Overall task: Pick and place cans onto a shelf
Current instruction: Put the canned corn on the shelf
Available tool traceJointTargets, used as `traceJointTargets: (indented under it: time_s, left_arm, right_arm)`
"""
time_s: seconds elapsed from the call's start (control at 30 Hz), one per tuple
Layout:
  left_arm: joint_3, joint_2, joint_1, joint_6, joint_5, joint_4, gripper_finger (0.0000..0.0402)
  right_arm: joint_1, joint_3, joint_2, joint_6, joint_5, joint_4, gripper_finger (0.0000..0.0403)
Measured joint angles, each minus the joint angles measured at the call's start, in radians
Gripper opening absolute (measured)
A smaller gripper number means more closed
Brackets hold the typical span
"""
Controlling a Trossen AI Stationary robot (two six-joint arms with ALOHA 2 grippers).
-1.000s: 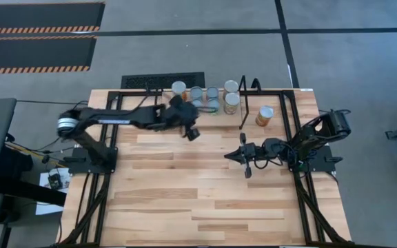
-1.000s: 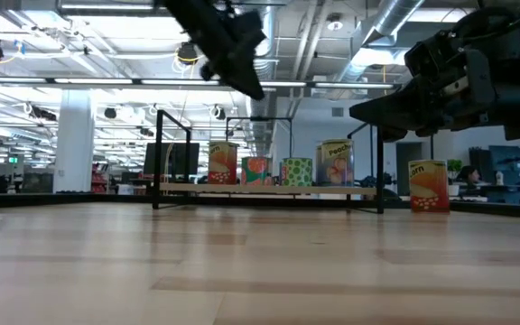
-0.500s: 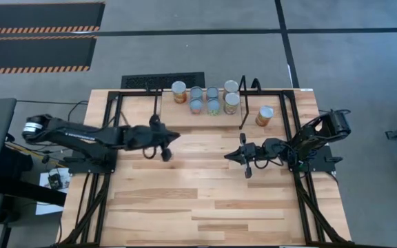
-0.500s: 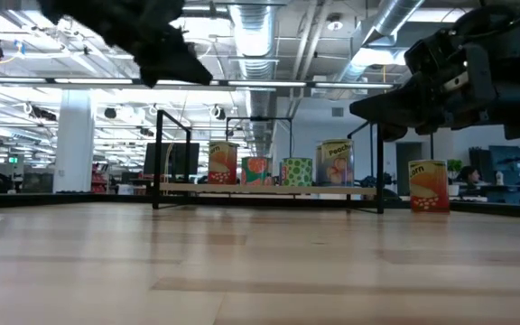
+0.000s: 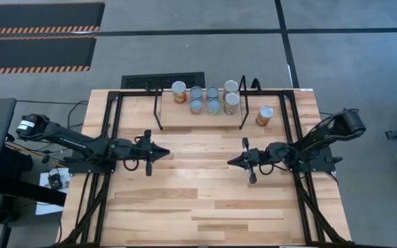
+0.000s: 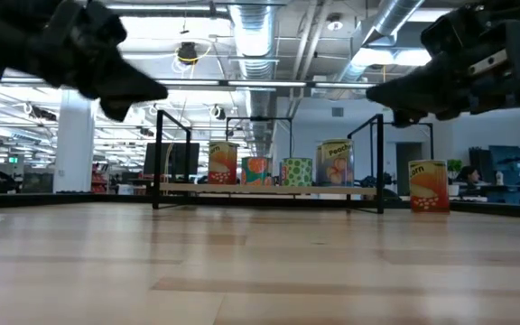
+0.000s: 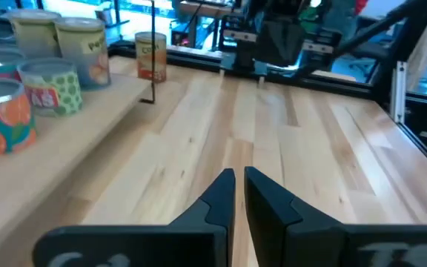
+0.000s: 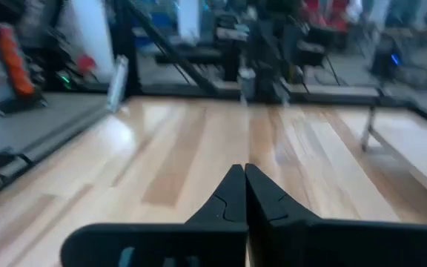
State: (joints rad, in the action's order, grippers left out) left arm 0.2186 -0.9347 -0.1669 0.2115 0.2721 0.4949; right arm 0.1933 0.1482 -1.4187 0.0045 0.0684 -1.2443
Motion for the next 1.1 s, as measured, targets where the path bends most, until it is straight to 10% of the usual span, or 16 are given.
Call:
traceJointTargets:
  time_s: [0.2,0.37,0.57,1.1]
  left_arm:
    - [-0.131,0.067,-0.02,0.012,0.004,0.12,0.0019]
    - [-0.194,0.151,-0.02,-0.016,0.006,0.155,0.0019]
    - [-0.208,0.222,-0.02,-0.032,0.026,0.132,0.0019]
    - [-0.21,0.232,-0.019,-0.093,0.031,0.139,0.0019]
  right_arm:
    - [0.091,0.043,0.292,0.111,0.219,0.54,0.0006]
    - [0.128,0.25,0.555,0.29,0.413,1.338,0.001]
    - [0.052,0.507,0.651,0.559,0.628,2.041,0.0016]
    - [-0.474,0.544,0.53,0.341,0.475,2.068,0.017]
